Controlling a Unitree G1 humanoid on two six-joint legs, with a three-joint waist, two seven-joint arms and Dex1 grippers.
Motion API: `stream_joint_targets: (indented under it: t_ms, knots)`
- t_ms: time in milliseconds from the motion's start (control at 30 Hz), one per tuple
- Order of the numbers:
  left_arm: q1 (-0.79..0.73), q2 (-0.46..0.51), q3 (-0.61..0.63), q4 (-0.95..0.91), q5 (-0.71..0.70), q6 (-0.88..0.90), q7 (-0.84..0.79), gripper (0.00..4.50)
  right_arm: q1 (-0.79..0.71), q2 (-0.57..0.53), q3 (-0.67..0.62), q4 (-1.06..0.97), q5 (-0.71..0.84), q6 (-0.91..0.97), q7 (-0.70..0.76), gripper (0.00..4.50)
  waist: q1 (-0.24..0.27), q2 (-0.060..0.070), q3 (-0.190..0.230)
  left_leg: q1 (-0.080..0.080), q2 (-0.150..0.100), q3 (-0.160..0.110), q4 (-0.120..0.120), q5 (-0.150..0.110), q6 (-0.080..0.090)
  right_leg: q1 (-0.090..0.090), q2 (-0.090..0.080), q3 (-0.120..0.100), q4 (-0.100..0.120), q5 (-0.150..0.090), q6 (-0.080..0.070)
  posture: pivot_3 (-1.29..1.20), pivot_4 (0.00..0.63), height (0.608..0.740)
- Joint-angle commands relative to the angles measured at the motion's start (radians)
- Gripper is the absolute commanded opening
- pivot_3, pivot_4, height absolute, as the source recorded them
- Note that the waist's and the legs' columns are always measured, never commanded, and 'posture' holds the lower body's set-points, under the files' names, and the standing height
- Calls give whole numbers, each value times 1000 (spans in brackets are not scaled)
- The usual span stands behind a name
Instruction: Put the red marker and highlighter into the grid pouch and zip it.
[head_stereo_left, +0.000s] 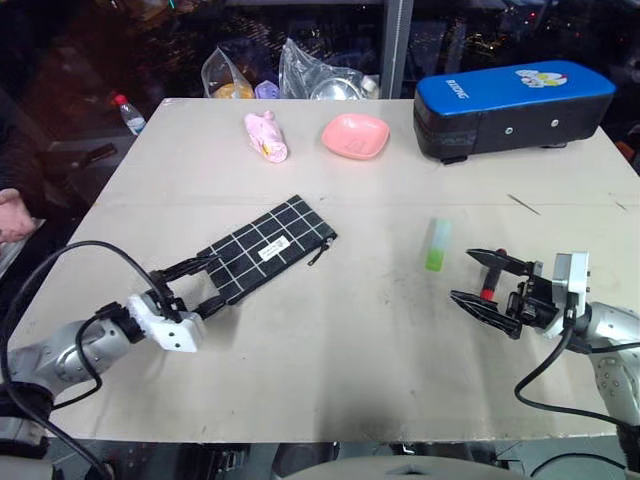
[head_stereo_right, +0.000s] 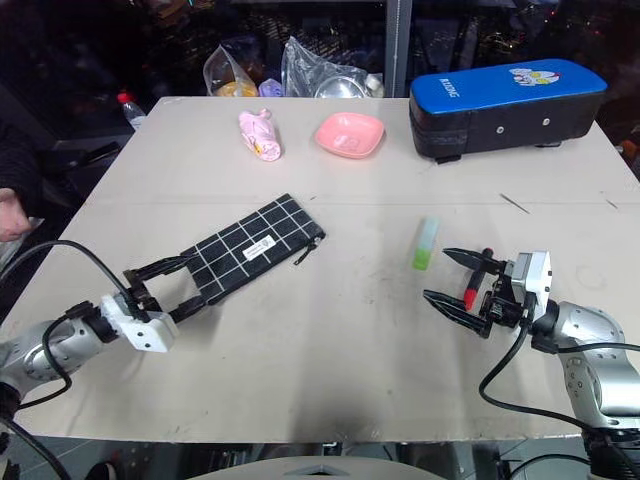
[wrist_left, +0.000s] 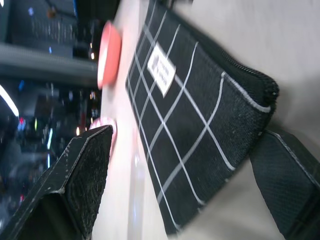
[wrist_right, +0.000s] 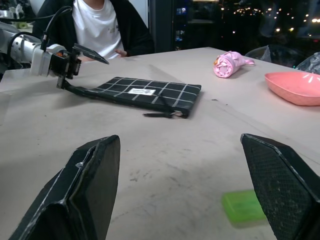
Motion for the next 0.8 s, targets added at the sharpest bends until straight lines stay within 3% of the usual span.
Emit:
stream_joint_targets:
  t_ms: [33,100,167,200,333,800]
  knots:
    - [-20,-13,3,-39,-38,22,-18,4188,-13,4,-14,-24,10,-20,-5,3903,-5,0,0,0,0,0,0,0,0,0,0,0,0,0,0,0,150,734]
    - [-27,-23,1,-46,-37,33,-25,4188,-15,4,-14,-24,10,-21,-7,3903,-9,0,0,0,0,0,0,0,0,0,0,0,0,0,0,0,150,734]
    - [-34,-32,1,-51,-34,43,-30,3337,-15,4,-16,-24,10,-21,-8,3903,-13,0,0,0,0,0,0,0,0,0,0,0,0,0,0,0,150,734]
    - [-39,-38,-1,-52,-35,52,-34,3133,-16,4,-16,-24,9,-22,-8,3903,-14,0,0,0,0,0,0,0,0,0,0,0,0,0,0,0,150,734]
    - [-62,-65,-5,-63,-28,91,-42,1228,-21,4,-17,-20,8,-24,-11,3903,-16,0,0,0,0,0,0,0,0,0,0,0,0,0,0,0,150,734]
    - [-148,-139,-52,-111,-25,255,-115,1228,-35,9,-16,4,2,-40,-7,3903,-13,-1,0,0,0,0,0,0,0,0,0,0,0,0,0,0,150,734]
